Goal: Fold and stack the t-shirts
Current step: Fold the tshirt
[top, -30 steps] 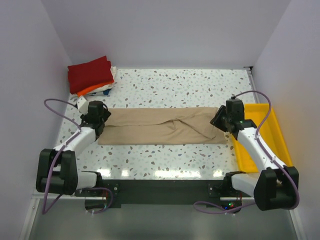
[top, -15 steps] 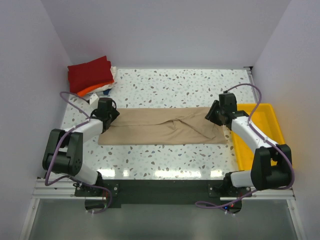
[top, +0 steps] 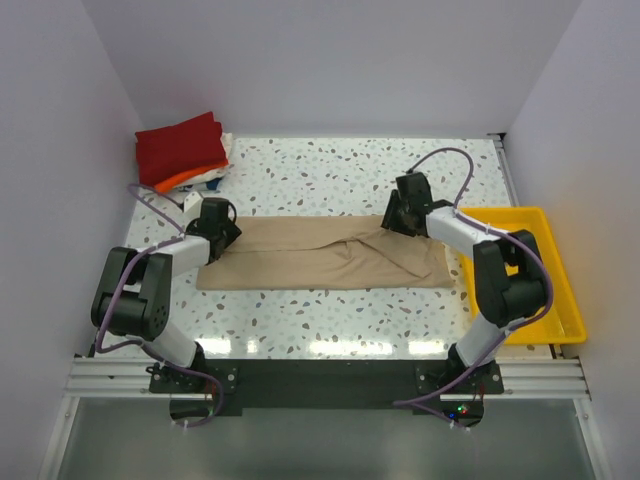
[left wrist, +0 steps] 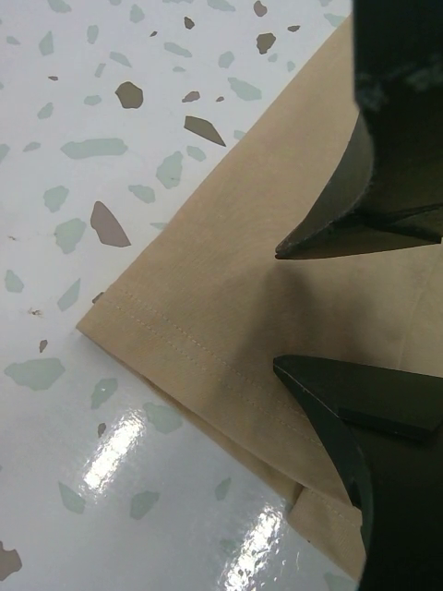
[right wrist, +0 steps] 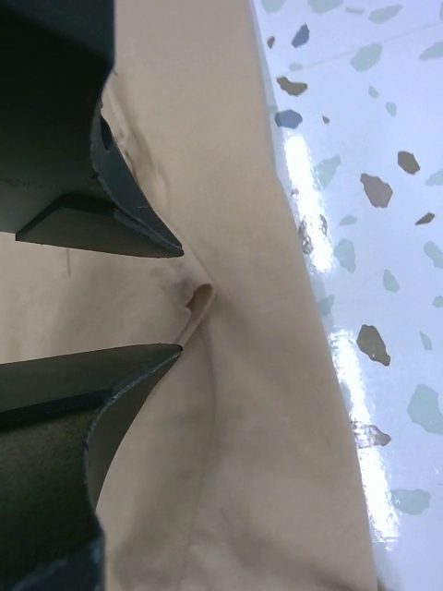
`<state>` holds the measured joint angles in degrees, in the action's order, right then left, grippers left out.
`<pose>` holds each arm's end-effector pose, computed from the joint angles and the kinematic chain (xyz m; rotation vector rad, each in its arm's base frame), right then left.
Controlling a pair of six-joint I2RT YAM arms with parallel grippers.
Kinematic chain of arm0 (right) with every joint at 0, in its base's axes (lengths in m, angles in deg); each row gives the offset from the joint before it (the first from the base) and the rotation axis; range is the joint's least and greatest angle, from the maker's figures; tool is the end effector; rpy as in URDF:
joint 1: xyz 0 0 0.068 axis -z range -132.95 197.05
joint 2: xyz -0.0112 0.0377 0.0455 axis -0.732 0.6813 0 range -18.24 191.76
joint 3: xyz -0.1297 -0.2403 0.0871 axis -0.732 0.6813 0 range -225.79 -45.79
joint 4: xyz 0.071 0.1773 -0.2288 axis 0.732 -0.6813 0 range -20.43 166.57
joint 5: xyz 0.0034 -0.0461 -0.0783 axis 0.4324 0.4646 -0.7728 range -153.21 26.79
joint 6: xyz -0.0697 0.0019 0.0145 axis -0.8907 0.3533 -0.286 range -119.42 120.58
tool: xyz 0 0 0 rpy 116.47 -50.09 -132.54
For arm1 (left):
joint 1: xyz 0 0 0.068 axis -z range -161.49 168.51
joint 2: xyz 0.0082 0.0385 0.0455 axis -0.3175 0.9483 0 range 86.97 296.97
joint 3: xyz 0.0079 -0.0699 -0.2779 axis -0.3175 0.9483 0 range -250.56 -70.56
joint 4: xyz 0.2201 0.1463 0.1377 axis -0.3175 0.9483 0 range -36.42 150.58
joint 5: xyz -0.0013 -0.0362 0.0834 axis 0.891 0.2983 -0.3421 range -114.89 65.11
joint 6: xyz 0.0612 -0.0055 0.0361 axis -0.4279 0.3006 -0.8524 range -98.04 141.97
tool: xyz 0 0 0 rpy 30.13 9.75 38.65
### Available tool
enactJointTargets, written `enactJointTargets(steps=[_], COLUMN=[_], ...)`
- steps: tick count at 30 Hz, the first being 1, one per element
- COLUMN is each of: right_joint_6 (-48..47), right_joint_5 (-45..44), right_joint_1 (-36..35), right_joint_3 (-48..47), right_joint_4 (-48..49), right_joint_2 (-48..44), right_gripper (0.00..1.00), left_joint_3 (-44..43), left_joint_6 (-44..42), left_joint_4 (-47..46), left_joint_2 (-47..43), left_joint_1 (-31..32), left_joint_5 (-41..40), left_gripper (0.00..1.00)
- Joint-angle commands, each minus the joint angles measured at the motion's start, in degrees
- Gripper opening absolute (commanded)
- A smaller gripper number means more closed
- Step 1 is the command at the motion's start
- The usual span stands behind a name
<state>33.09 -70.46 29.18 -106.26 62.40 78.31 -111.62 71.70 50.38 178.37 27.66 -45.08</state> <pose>0.3838 0.1160 0.1698 0.3680 2.4250 0.2369 0.3406 -0.0343 0.1170 -0.9589 2.1248 -0.0881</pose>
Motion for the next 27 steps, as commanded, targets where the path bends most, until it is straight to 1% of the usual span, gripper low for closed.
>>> enactJointTargets(steps=[1, 10, 13, 16, 17, 19, 20, 23, 27], right_joint_6=[-1.8, -1.0, -0.1, 0.4, 0.6, 1.1, 1.2, 1.8, 2.1], right_joint_5=[-3.3, -1.8, -1.8, -1.2, -1.1, -0.8, -0.8, 0.2, 1.7], right_joint_1=[0.4, -0.8, -1.2, -1.6, -1.8, -2.2, -2.3, -2.6, -3.0], right_joint_3=[-3.1, -3.3, -2.4, -1.2, -1.0, 0.2, 0.6, 2.1, 4.5], right_joint_4=[3.6, 5.9, 6.2, 6.4, 6.4, 6.4, 6.4, 6.3, 6.0], right_joint_2=[2.2, 5.4, 5.0, 4.0, 3.7, 2.3, 1.6, -0.7, -4.6], right_gripper=[0.46, 0.45, 0.42, 0.34, 0.28, 0.21, 0.15, 0.08, 0.04], left_joint_3=[-2.2, -2.7, -2.6, -2.6, -2.7, -2.6, -2.7, -2.7, -2.6], left_joint_6=[-1.1, -1.1, -1.2, -1.2, -1.2, -1.3, -1.2, -1.2, -1.2], left_joint_4=[-1.1, -1.2, -1.0, -0.9, -0.9, -0.9, -0.9, -0.9, -0.9], left_joint_2=[0.2, 0.8, 0.7, 0.6, 0.7, 0.7, 0.6, 0.7, 0.8], left_joint_1=[0.3, 0.3, 0.3, 0.3, 0.3, 0.3, 0.3, 0.3, 0.3], left_joint_5=[-1.6, -1.2, -1.4, -1.6, -1.6, -1.5, -1.5, -1.5, -1.6], left_gripper=[0.50, 0.49, 0.49, 0.49, 0.49, 0.49, 0.49, 0.49, 0.49])
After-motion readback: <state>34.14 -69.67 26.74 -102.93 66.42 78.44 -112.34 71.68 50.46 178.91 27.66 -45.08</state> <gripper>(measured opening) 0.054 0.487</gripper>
